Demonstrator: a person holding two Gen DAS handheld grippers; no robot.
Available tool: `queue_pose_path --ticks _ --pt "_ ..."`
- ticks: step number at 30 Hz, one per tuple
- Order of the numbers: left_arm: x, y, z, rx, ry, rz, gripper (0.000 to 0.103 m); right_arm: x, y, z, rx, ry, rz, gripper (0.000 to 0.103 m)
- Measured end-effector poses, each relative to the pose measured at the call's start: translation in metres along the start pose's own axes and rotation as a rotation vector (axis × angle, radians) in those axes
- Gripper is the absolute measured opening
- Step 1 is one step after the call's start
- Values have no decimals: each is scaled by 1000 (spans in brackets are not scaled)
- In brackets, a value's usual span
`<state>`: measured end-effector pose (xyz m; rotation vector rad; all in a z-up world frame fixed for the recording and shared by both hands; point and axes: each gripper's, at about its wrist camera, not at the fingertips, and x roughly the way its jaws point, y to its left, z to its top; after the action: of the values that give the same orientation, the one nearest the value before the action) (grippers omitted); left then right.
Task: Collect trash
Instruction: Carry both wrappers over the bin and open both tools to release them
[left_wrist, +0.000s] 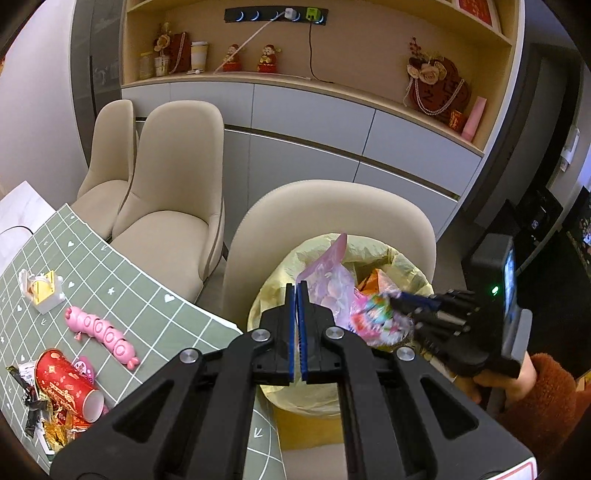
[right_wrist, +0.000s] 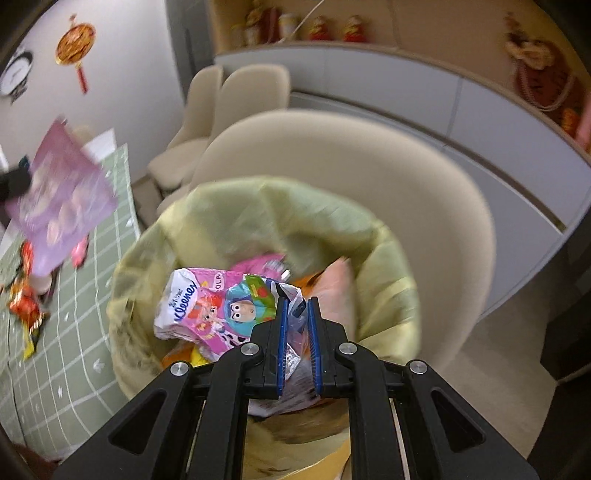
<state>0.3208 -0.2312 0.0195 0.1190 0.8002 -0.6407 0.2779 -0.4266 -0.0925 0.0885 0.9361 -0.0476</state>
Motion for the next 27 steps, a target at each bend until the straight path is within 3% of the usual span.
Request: queue_pose_path --ticks 5,10,14,19,27 --pt "3 -5 -1 2 6 -8 1 1 -3 -7 21 24 24 12" --pt "8 2 1 -42 23 -32 1 -21 -17 -12 103 -64 96 15" --pt "17 0 3 -56 45 -67 1 -48 -26 -16 132 -157 132 43" --pt "42 -15 7 -41 85 -95 1 -76 -49 -18 207 -244 70 44" --pt "95 -40 16 -32 161 -147 2 -95 -85 -37 302 -275 27 44"
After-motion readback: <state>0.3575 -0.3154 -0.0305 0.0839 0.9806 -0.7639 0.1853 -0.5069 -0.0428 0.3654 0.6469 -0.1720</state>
